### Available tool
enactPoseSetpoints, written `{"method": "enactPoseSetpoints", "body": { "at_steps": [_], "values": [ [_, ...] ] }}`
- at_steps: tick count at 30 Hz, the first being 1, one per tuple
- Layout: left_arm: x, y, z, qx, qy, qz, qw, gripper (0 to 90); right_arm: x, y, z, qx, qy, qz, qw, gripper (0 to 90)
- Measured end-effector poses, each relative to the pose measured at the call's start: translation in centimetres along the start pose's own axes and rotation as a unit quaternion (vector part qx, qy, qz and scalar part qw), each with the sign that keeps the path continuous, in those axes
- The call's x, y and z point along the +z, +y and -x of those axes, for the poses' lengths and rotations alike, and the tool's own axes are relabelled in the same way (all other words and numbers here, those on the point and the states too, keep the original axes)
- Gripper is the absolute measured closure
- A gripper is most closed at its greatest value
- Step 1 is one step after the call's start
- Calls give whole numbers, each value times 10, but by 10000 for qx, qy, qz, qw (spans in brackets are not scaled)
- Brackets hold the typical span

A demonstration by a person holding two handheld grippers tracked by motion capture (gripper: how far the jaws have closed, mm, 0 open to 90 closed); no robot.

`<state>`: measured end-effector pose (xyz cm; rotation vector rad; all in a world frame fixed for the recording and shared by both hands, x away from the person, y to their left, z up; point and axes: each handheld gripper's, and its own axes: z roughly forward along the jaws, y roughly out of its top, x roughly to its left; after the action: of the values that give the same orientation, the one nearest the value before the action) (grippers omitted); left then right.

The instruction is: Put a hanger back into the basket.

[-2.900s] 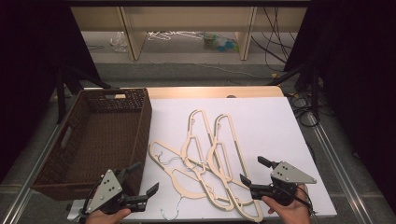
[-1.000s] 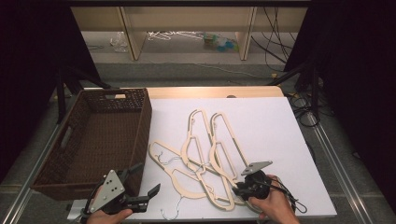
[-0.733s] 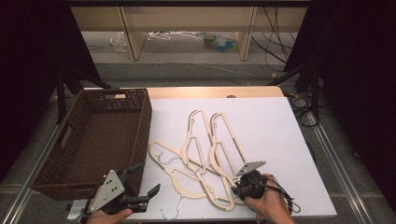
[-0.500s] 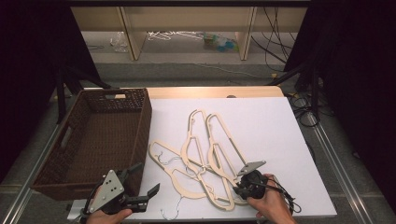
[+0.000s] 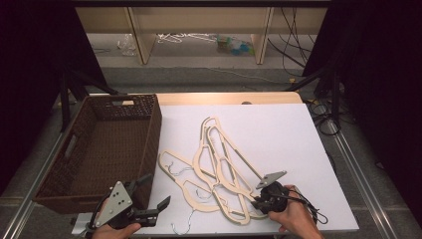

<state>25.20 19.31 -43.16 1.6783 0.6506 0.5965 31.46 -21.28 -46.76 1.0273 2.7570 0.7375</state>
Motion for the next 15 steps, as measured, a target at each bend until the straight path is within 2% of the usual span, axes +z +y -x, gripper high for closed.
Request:
{"method": "enactPoseSetpoints", "body": {
  "at_steps": [1,2,7,9,10,11,12,13,14,15],
  "values": [
    [0,0,-1,84,-16,-13,10000,162,-1,1,-2,51,-1,-86,10000,771],
    [0,0,-1,84,-16,-13,10000,162,0,1,-2,-44,-31,-86,9999,773],
    [3,0,0,88,-54,18,9999,162,1,2,-4,-110,-101,-156,9998,788],
    [3,0,1,48,-60,-40,10000,162,1,2,-4,-185,-96,-162,9997,793],
    [6,1,4,51,-95,-82,9999,163,0,3,-3,-303,-112,-151,9994,798],
    [6,1,4,51,-95,-82,9999,165,0,3,-3,-303,-112,-151,9994,798],
    [8,2,5,108,-125,-81,9998,170,-2,4,-3,-447,-101,-235,9987,798],
    [9,3,7,163,-122,-128,9997,170,-2,4,-3,-447,-101,-235,9987,798],
    [15,5,11,246,-203,-166,9994,177,-5,3,-3,-622,-148,-351,9973,799],
    [15,5,11,246,-203,-166,9994,180,-5,3,-3,-622,-148,-351,9973,799]
  ]
}}
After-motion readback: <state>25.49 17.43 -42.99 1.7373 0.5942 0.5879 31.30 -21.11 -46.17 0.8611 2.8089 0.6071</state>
